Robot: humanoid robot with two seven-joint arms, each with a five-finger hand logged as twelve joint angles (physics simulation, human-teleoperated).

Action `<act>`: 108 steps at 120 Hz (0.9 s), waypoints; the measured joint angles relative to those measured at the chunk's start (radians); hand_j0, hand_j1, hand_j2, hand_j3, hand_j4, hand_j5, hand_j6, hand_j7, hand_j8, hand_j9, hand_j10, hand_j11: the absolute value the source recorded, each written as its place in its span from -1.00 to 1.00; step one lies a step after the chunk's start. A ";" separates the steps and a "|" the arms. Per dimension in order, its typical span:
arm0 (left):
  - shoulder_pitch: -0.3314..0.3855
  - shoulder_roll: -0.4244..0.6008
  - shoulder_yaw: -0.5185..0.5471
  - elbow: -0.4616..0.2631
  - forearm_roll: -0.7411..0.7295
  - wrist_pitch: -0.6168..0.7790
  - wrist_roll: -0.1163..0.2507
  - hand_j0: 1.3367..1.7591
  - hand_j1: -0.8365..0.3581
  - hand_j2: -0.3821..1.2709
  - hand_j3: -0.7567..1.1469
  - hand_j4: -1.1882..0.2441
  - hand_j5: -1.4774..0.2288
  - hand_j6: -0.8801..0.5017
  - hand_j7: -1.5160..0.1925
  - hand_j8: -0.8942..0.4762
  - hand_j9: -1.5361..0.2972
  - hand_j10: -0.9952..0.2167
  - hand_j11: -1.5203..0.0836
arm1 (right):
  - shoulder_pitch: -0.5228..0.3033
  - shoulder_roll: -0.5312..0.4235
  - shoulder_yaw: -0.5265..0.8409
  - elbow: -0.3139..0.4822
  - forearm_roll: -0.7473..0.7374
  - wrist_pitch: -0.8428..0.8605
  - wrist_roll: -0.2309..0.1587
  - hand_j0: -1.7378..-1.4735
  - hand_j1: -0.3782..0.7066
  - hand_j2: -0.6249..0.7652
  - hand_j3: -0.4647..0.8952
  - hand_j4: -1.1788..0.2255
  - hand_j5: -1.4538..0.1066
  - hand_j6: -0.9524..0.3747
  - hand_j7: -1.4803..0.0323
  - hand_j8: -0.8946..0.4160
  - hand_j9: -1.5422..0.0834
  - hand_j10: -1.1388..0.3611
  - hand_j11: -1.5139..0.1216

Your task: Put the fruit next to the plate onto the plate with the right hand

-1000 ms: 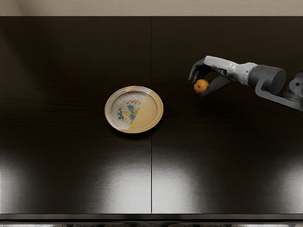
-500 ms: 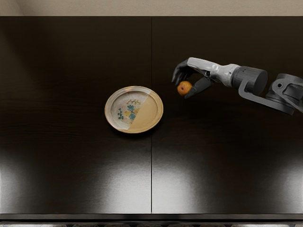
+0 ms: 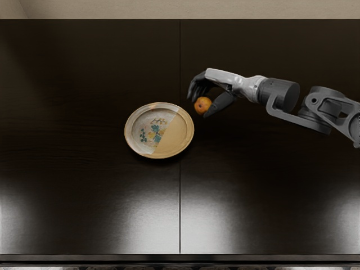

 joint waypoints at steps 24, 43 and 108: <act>0.000 0.000 0.000 0.000 0.000 0.000 0.000 0.52 0.98 -0.54 -0.20 0.66 0.73 0.27 0.77 0.30 0.68 0.64 0.90 | 0.009 0.024 0.000 0.000 0.000 -0.003 -0.002 -0.39 0.18 0.19 -0.32 -0.22 -0.24 -0.54 -0.15 -0.34 -0.15 -0.04 -0.19; 0.001 0.000 0.000 0.000 0.000 0.000 0.000 0.52 0.98 -0.54 -0.20 0.66 0.73 0.27 0.77 0.30 0.68 0.64 0.90 | 0.015 0.058 0.000 0.000 0.000 -0.003 -0.004 -0.39 0.18 0.20 -0.32 -0.22 -0.24 -0.54 -0.16 -0.34 -0.15 -0.05 -0.19; 0.000 0.000 0.000 0.000 0.000 0.000 0.000 0.52 0.98 -0.54 -0.20 0.66 0.73 0.27 0.77 0.30 0.68 0.64 0.90 | -0.009 0.134 -0.006 -0.002 -0.003 -0.009 -0.018 -0.39 0.18 0.19 -0.32 -0.22 -0.24 -0.54 -0.16 -0.34 -0.15 -0.05 -0.19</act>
